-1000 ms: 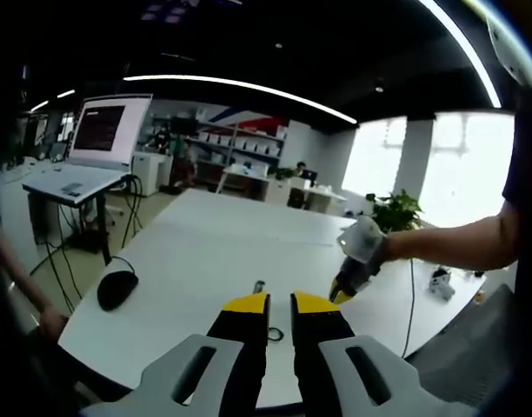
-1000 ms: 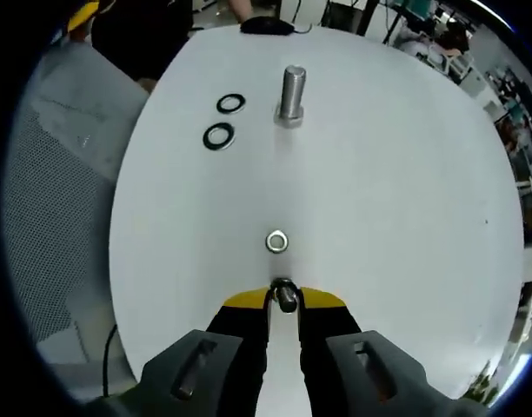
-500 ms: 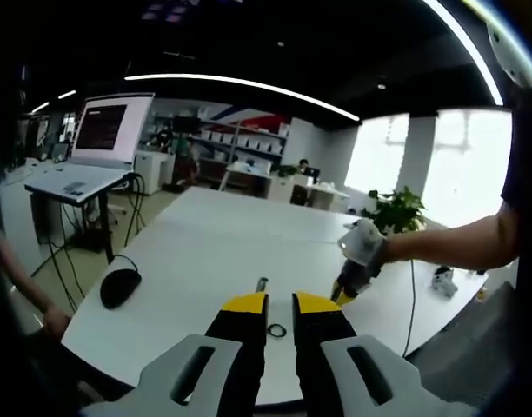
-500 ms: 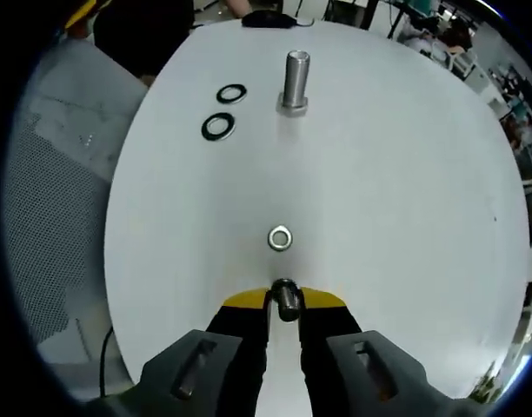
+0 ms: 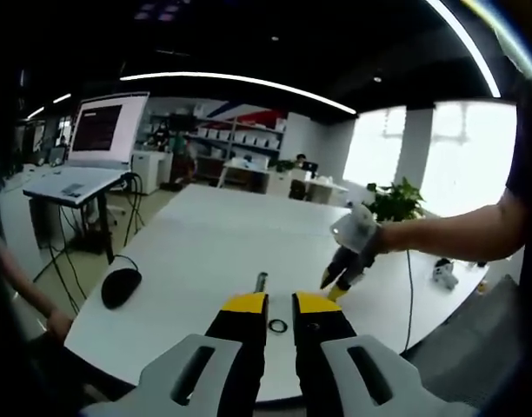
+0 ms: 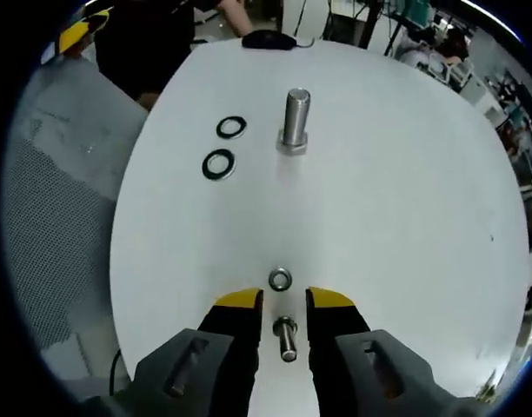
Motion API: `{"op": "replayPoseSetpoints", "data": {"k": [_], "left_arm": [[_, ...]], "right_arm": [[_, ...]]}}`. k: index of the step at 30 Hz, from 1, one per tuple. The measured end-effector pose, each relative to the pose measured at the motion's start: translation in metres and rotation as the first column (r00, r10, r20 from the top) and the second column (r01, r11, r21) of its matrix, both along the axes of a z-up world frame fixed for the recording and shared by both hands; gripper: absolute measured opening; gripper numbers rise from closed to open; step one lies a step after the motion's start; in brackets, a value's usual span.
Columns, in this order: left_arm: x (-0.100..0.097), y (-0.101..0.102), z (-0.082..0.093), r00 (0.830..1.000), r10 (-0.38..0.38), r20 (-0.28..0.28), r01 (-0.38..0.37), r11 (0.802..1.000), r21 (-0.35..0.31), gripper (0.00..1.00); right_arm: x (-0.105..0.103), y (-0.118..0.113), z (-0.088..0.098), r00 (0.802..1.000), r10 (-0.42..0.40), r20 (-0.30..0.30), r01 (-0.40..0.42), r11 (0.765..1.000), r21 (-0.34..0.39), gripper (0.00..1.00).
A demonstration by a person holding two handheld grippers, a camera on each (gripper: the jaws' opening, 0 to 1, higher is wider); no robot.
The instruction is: Place the washer onto the threaded stud by aligning its center hole with the stud, sliding it down to the base, and recovering from edge contact or off-axis alignment until the washer reaches the visible bottom stop.
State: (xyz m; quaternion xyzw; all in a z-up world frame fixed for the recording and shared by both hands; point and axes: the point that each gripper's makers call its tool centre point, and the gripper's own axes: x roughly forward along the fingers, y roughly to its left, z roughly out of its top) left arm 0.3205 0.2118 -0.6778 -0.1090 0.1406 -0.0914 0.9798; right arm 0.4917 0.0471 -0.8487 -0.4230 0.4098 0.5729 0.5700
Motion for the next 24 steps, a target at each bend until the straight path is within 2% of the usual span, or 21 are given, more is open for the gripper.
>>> {"op": "replayPoseSetpoints", "data": {"k": [1,2,5,6,8,11,14,18,21,24], "left_arm": [[0.0,-0.002,-0.001,1.0,-0.007,-0.004,0.007,1.0,0.007,0.08],[-0.002,-0.005,-0.004,0.999,-0.035,-0.022,0.035,0.999,0.029,0.08],[-0.002,-0.006,-0.002,0.999,-0.043,-0.011,0.044,0.999,0.024,0.08],[-0.002,-0.005,-0.002,0.999,-0.034,-0.011,0.034,0.999,0.023,0.08],[-0.002,-0.005,-0.002,0.999,-0.037,-0.01,0.037,0.999,0.024,0.08],[-0.001,-0.005,0.0,0.999,-0.031,0.005,0.031,0.999,0.012,0.08],[-0.001,-0.005,-0.001,0.999,-0.034,-0.005,0.034,0.999,0.017,0.08],[0.0,-0.005,0.0,0.999,-0.037,0.001,0.037,0.999,0.011,0.08],[0.001,-0.006,0.002,0.999,-0.042,0.01,0.042,0.999,0.009,0.07],[0.002,-0.005,0.004,0.999,-0.038,0.023,0.038,0.999,0.0,0.07]], "right_arm": [[0.0,0.002,-0.001,0.999,-0.023,-0.024,0.023,1.0,-0.003,0.21],[0.001,0.005,-0.001,1.0,-0.017,-0.02,0.017,1.0,0.003,0.21],[-0.001,0.008,-0.002,0.999,-0.012,-0.034,0.011,1.0,-0.011,0.21],[0.0,0.005,-0.004,1.0,0.007,-0.022,-0.008,0.999,-0.044,0.21],[0.004,0.005,-0.005,1.0,0.023,0.006,-0.023,0.998,-0.063,0.21],[0.003,0.006,-0.01,1.0,0.027,0.009,-0.027,0.996,-0.086,0.21],[0.004,0.007,-0.015,1.0,0.01,0.011,-0.008,0.993,-0.115,0.2],[0.004,0.01,-0.017,1.0,0.025,0.007,-0.024,0.99,-0.142,0.2],[0.004,0.005,-0.02,0.997,0.072,0.022,-0.066,0.979,-0.193,0.2],[0.005,0.005,-0.02,0.998,0.058,0.009,-0.055,0.981,-0.187,0.2]]}}
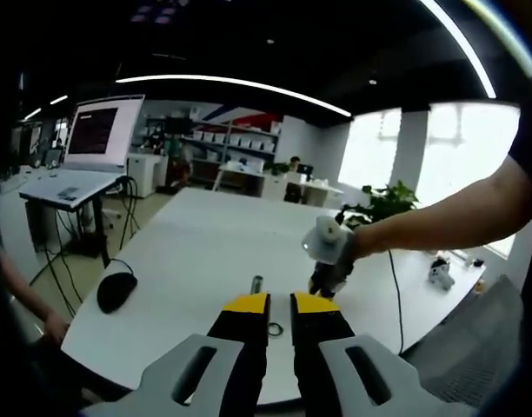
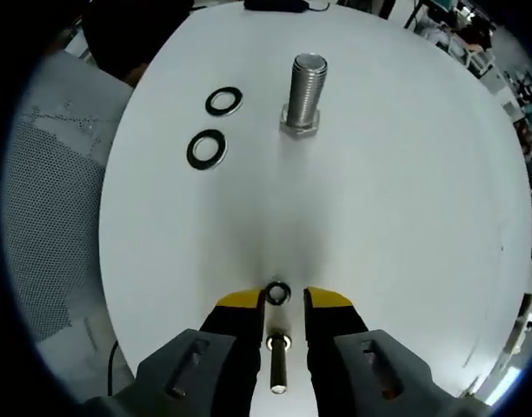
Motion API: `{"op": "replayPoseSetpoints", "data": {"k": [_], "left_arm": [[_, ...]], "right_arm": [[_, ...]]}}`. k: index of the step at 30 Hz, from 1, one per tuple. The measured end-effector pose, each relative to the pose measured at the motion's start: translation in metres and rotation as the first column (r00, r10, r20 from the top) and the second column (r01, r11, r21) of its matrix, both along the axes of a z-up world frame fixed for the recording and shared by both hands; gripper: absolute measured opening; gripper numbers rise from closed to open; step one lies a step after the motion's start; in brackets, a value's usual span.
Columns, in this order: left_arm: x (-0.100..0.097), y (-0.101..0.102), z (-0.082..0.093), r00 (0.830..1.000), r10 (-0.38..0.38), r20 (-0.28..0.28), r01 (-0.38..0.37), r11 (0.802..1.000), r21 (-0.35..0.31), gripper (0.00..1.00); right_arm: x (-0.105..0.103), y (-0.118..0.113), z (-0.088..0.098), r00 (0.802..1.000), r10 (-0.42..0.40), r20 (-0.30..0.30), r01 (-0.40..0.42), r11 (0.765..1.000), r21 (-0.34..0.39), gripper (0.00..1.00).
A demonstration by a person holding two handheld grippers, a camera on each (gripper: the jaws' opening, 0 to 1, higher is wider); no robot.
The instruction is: Place the washer onto the threaded stud by aligning its center hole with the stud, sliding it down to the base, and recovering from edge contact or off-axis alignment until the washer reaches the visible bottom stop.
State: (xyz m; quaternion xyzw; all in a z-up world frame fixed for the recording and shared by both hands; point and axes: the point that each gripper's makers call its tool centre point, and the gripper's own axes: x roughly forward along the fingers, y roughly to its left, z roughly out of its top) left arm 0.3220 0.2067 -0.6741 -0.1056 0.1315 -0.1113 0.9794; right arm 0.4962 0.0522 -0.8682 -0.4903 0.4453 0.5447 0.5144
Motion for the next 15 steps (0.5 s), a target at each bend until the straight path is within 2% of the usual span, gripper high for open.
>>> {"op": "replayPoseSetpoints", "data": {"k": [2,3,4,6,15], "left_arm": [[-0.0001,0.0002,0.0004,1.0,0.002,0.002,-0.002,1.0,-0.002,0.07],[-0.0002,-0.0001,0.0001,1.0,0.0,0.0,0.0,1.0,0.0,0.07],[-0.0001,-0.0003,-0.0003,1.0,-0.001,-0.002,0.001,1.0,0.001,0.07],[-0.0002,-0.0007,-0.0003,1.0,-0.002,-0.003,0.002,1.0,0.001,0.07],[-0.0002,-0.0014,0.0,1.0,-0.005,0.001,0.005,1.0,0.002,0.06]], "right_arm": [[-0.0007,-0.0003,0.0,1.0,-0.015,-0.017,0.015,1.0,0.008,0.2],[0.0,-0.002,-0.0033,0.999,-0.049,-0.013,0.049,0.999,0.005,0.2],[0.0015,0.0012,-0.0031,1.0,0.016,-0.013,-0.015,1.0,0.018,0.2],[-0.0016,-0.0015,-0.0043,0.999,-0.028,-0.016,0.028,1.0,0.008,0.2],[-0.0018,-0.0015,-0.0029,1.0,-0.02,-0.008,0.02,0.999,0.033,0.2]]}}
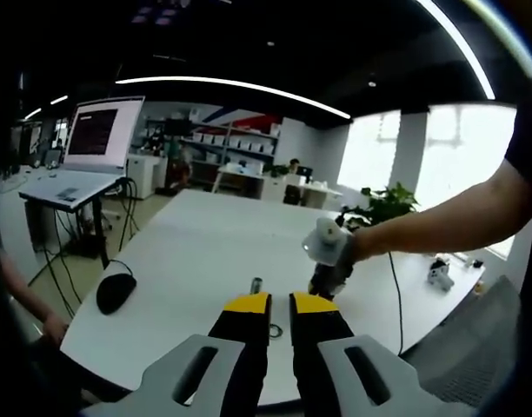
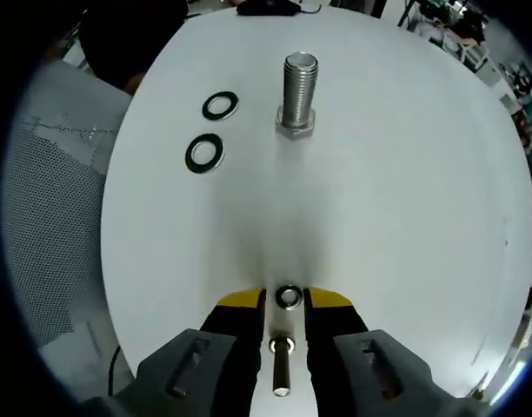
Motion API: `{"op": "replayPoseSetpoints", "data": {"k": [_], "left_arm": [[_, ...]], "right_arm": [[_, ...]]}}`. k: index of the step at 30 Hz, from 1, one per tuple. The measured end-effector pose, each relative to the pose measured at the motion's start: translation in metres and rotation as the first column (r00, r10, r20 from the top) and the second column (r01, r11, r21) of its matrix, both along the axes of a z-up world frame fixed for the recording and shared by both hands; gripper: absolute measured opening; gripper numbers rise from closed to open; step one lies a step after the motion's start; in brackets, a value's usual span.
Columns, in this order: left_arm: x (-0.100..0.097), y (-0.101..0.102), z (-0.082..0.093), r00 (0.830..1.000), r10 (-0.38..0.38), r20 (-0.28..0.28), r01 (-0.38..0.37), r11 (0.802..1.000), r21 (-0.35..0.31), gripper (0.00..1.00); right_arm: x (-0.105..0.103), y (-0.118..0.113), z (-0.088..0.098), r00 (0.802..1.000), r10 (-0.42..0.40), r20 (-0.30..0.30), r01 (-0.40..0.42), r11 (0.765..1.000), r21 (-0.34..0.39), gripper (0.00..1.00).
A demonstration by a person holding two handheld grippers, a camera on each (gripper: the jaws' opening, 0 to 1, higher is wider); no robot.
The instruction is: Place the washer onto the threaded stud by aligning its center hole with the stud, sliding it down to the base, and recovering from edge contact or off-axis alignment until the washer reaches the visible bottom stop.
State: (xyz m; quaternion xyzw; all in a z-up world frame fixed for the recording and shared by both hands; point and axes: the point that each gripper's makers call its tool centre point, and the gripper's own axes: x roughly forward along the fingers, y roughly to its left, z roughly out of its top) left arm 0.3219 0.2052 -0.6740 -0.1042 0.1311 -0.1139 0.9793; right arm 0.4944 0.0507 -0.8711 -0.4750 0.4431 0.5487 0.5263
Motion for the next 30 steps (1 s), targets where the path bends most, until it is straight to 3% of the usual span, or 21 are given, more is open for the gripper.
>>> {"op": "replayPoseSetpoints", "data": {"k": [5,6,7,8,9,13,15,17,20,22,24,30], "left_arm": [[0.0,0.001,0.002,1.0,0.004,0.011,-0.004,1.0,-0.008,0.06],[0.0,0.001,0.002,1.0,0.005,0.012,-0.005,1.0,-0.009,0.06],[0.0,0.001,0.002,1.0,0.006,0.011,-0.006,1.0,-0.008,0.06],[0.0,0.001,0.002,1.0,0.006,0.011,-0.006,1.0,-0.007,0.06],[0.0,0.001,0.002,1.0,0.005,0.011,-0.005,1.0,-0.007,0.06],[0.0,0.0,0.002,1.0,-0.001,0.009,0.001,1.0,-0.002,0.05],[0.0,0.0,0.002,1.0,-0.002,0.009,0.002,1.0,-0.001,0.05],[0.0,-0.001,0.001,1.0,-0.004,0.005,0.004,1.0,0.002,0.05],[0.0,-0.001,0.001,1.0,-0.005,0.007,0.005,1.0,0.001,0.04],[0.0,-0.001,0.002,1.0,-0.003,0.011,0.003,1.0,-0.002,0.04],[0.0,-0.001,0.002,1.0,-0.004,0.011,0.004,1.0,-0.001,0.04],[0.0,0.0,0.002,1.0,-0.003,0.013,0.003,1.0,-0.003,0.04]], "right_arm": [[-0.001,0.001,0.001,1.0,-0.002,0.002,0.002,1.0,-0.006,0.19],[-0.001,0.002,0.0,1.0,-0.006,0.002,0.006,1.0,-0.011,0.14],[0.002,0.002,-0.001,0.999,0.02,0.035,-0.019,1.0,-0.02,0.04],[0.014,0.001,0.004,0.987,0.113,0.116,-0.108,0.993,-0.043,0.02],[0.001,0.001,0.004,0.983,0.169,0.073,-0.166,0.985,-0.05,0.02],[0.005,0.003,0.003,0.988,0.145,0.053,-0.142,0.989,-0.05,0.03],[0.013,0.004,0.004,0.995,0.067,0.079,-0.065,0.998,-0.024,0.03],[0.016,0.007,0.012,0.993,0.072,0.091,-0.073,0.997,0.002,0.04],[0.021,0.011,0.023,0.997,-0.028,0.072,0.023,0.997,0.072,0.1],[0.018,0.006,0.025,0.998,-0.053,0.028,0.052,0.998,0.045,0.16],[0.013,-0.001,0.022,1.0,-0.028,-0.01,0.028,1.0,-0.015,0.2],[0.011,-0.005,0.01,1.0,0.016,-0.012,-0.017,0.997,-0.075,0.21]]}}
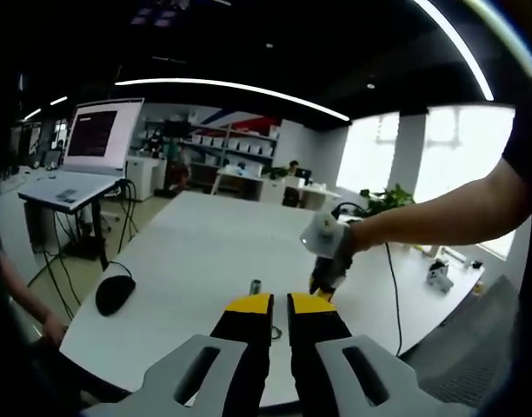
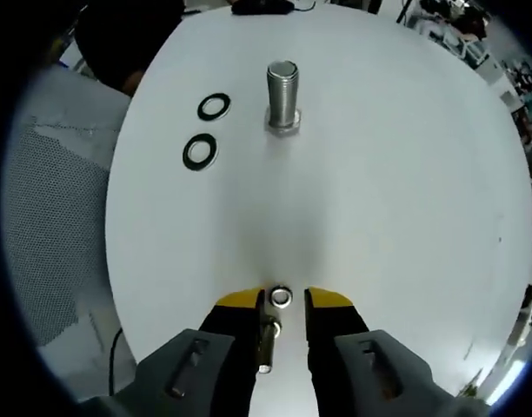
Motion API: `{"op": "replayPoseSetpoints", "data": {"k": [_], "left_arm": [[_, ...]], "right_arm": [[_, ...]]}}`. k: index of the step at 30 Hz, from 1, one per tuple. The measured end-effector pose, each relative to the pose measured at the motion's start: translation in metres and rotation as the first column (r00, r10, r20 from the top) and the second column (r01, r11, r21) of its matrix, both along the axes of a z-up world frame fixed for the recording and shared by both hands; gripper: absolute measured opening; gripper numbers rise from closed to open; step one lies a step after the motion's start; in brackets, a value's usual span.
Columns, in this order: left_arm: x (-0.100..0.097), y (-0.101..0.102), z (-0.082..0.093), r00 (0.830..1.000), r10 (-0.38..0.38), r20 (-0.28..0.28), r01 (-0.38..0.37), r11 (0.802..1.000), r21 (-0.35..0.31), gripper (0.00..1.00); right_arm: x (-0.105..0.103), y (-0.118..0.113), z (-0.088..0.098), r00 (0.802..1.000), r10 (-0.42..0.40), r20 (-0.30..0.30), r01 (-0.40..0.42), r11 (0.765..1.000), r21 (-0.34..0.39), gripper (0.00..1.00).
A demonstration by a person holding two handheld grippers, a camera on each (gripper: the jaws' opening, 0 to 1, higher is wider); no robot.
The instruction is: Place the washer onto the threaded stud by aligning its center hole with the stud, sliding it down to the base, and recovering from edge contact or off-axis alignment until the washer reaches the visible bottom stop.
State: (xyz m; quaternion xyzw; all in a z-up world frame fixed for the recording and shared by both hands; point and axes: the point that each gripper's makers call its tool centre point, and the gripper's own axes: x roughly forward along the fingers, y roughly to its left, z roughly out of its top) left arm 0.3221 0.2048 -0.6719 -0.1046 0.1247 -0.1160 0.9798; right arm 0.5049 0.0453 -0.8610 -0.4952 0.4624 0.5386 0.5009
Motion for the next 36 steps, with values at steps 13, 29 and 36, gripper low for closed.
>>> {"op": "replayPoseSetpoints", "data": {"k": [13,29,36], "left_arm": [[0.0,0.0,0.0,1.0,0.002,0.002,-0.002,1.0,-0.003,0.04],[0.0,0.0,0.0,1.0,0.002,0.0,-0.002,1.0,-0.003,0.04],[0.0,0.0,0.001,1.0,0.001,0.003,-0.001,1.0,-0.005,0.04]], "right_arm": [[0.004,-0.007,-0.009,1.0,-0.031,-0.001,0.031,0.999,-0.018,0.16],[0.024,-0.013,0.007,0.994,-0.091,0.055,0.087,0.994,0.065,0.13],[0.028,-0.024,0.008,0.975,-0.221,0.009,0.22,0.973,0.063,0.13]]}}
